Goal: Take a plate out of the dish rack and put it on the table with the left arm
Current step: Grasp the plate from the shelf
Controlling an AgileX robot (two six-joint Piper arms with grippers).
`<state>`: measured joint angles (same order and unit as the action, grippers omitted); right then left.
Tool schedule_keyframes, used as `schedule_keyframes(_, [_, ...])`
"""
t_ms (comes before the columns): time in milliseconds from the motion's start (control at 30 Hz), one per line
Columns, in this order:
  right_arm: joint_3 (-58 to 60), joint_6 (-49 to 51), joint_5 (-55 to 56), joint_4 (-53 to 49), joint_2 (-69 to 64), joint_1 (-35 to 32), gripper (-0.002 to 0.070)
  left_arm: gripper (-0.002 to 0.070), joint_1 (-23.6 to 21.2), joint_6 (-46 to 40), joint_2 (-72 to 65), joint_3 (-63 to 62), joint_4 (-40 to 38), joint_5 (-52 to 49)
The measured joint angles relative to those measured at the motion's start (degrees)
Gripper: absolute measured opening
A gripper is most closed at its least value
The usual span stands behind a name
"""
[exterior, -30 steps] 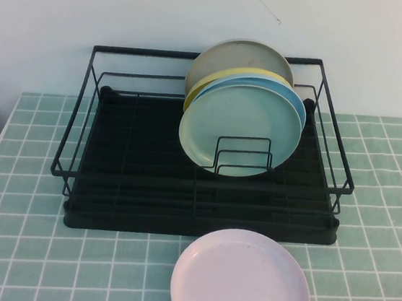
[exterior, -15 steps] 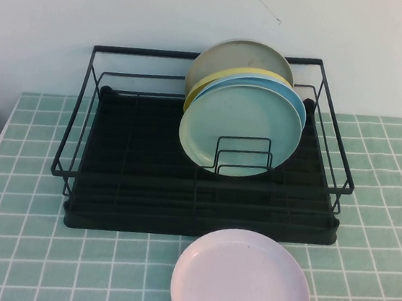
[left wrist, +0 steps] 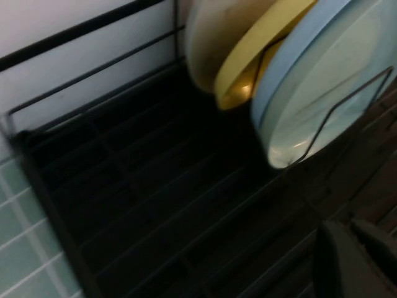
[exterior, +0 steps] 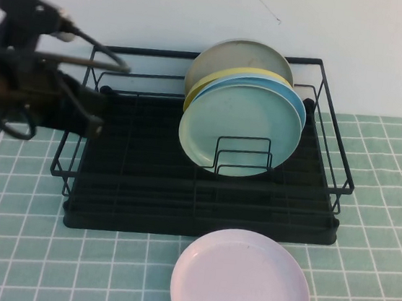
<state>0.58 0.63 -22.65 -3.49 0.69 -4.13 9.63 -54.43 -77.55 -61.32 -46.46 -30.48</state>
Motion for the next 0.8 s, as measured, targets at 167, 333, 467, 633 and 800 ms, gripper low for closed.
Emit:
schedule_keyframes(167, [0.0,0.0,0.0,0.0,0.0,0.0,-0.0002,-0.0004,0.0,-13.9,-9.9,-4.9,-13.7,-6.3])
schedule_keyframes(333, [0.0,0.0,0.0,0.0,0.0,0.0,-0.0002,-0.0004,0.0,-19.6,-17.5,-9.7,-19.0,-9.3])
schedule_keyframes(467, [0.0,0.0,0.0,0.1,0.0,0.0,-0.0002,0.0087,0.0,-20.0,-21.3,-12.6,-21.4,-7.3])
schedule_keyframes(633, [0.0,0.0,0.0,0.1,0.0,0.0,-0.0001,0.0356,0.0,-21.8,-22.5,-14.3,-24.4,-9.0])
schedule_keyframes(800, [0.0,0.0,0.0,0.1,0.0,0.0,-0.0001,0.0384,1.8,-30.5,-22.7,-14.6,-24.5,-9.4])
